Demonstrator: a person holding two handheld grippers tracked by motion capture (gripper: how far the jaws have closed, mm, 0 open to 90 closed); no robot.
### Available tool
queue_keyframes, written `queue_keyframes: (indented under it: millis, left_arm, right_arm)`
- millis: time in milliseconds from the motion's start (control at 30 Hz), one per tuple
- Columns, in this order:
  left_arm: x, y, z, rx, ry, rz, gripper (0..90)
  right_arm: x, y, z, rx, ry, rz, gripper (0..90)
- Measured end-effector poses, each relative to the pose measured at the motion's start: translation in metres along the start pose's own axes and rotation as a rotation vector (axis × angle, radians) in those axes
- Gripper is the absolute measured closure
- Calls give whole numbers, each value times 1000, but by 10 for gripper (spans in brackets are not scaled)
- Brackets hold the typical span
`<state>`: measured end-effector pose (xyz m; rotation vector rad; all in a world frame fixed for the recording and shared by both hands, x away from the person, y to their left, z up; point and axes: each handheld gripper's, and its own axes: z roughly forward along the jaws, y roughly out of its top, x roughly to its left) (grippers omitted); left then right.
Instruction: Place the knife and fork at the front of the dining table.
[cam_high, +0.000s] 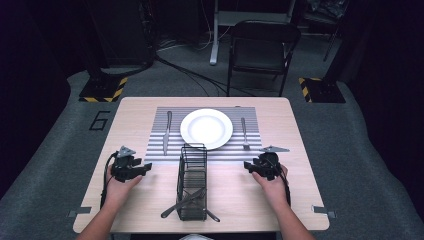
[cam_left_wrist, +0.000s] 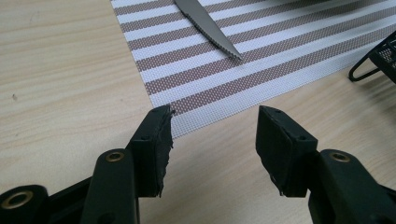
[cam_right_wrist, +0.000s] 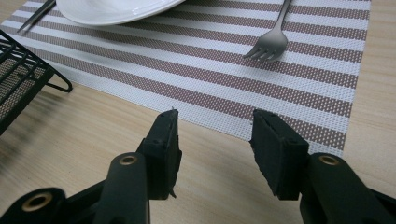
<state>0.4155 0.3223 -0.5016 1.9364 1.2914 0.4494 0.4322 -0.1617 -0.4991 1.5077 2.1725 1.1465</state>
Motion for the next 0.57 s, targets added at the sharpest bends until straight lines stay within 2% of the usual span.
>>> queue_keyframes:
  millis: [33, 167, 233, 467, 567]
  left_arm:
    - [1, -1, 0, 12, -9, 3, 457]
    - [5, -6, 1, 21, 6, 5, 457]
    - [7, -7, 0, 2, 22, 9, 458]
    - [20, -12, -3, -13, 42, -37, 452]
    - [25, -12, -4, 0, 47, -41, 449]
  right_arm:
    - [0, 0, -1, -2, -1, 0, 511]
    - [-3, 0, -2, -3, -4, 2, 511]
    - [-4, 0, -2, -4, -8, -4, 510]
    - [-10, -1, -3, -1, -38, 6, 493]
    - [-16, -2, -2, 0, -61, 2, 472]
